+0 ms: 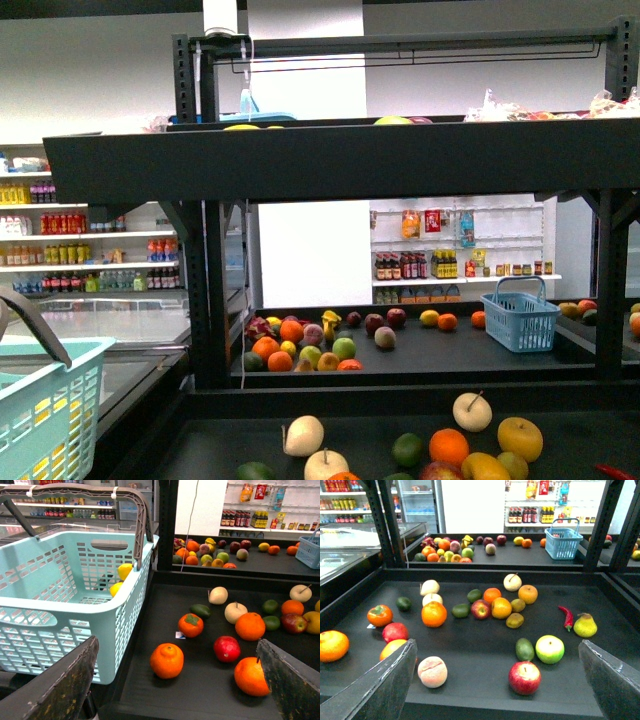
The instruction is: Pick lemon from shelf
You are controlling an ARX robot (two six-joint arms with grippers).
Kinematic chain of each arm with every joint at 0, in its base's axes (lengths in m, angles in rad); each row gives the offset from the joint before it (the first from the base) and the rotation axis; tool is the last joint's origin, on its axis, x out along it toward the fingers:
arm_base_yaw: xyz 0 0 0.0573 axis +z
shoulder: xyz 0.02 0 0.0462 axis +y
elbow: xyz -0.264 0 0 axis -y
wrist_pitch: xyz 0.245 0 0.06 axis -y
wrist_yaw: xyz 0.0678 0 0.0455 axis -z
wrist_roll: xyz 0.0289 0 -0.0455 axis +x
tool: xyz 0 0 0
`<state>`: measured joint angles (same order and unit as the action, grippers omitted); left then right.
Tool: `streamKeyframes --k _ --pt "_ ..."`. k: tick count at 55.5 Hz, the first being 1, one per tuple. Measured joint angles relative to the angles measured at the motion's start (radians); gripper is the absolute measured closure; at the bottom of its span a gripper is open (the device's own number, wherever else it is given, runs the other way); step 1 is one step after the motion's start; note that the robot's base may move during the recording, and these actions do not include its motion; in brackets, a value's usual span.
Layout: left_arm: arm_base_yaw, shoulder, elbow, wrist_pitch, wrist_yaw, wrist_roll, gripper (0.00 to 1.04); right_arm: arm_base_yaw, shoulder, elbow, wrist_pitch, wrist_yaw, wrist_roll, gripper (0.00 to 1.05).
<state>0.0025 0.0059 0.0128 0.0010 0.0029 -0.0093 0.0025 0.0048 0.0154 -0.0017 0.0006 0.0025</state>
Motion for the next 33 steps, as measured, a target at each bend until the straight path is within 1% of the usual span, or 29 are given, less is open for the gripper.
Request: streamKeyframes --k 33 --pt "0.0 -0.001 0.0 -0.001 -0.002 0.001 0.08 0.0 -0.001 0.0 0.0 0.0 0.0 0.07"
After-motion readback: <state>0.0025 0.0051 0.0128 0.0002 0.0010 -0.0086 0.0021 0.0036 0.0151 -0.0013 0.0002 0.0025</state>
